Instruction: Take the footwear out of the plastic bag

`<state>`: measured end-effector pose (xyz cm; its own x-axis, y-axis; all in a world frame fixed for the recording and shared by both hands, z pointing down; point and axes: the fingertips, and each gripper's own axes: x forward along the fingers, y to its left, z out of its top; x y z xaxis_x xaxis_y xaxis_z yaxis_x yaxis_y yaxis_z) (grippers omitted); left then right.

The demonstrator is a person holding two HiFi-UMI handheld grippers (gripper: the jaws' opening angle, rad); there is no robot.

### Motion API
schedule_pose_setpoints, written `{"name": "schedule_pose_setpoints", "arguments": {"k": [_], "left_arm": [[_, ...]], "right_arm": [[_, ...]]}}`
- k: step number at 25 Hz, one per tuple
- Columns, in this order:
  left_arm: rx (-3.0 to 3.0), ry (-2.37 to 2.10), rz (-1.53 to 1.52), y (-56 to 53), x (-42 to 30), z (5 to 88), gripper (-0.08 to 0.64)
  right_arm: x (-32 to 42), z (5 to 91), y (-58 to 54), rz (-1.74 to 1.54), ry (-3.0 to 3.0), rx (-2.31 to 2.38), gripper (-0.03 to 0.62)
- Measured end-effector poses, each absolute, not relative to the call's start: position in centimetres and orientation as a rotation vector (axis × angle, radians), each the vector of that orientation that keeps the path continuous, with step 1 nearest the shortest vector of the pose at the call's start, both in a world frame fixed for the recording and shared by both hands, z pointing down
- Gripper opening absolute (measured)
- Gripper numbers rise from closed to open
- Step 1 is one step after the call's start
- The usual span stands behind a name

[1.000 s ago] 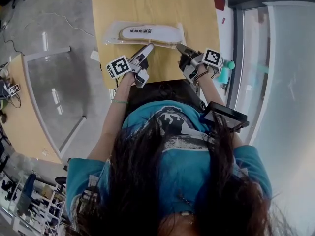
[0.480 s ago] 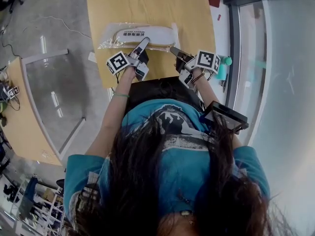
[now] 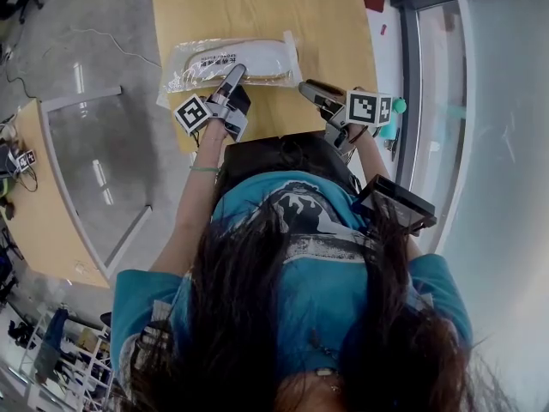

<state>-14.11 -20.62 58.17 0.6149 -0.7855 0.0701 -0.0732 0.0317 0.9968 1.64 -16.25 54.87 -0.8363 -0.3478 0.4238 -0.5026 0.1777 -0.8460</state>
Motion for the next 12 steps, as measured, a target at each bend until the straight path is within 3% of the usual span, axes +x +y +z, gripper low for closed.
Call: {"name": "schedule_pose_setpoints", "arguments": {"k": [12], "left_arm": [[1.544,-0.638,-0.705,-18.7,-14.5,54.8,0.118]], "right_arm": [[0.6,48.8,-20.1,1.404,-2.586,0.819,0.127]]}}
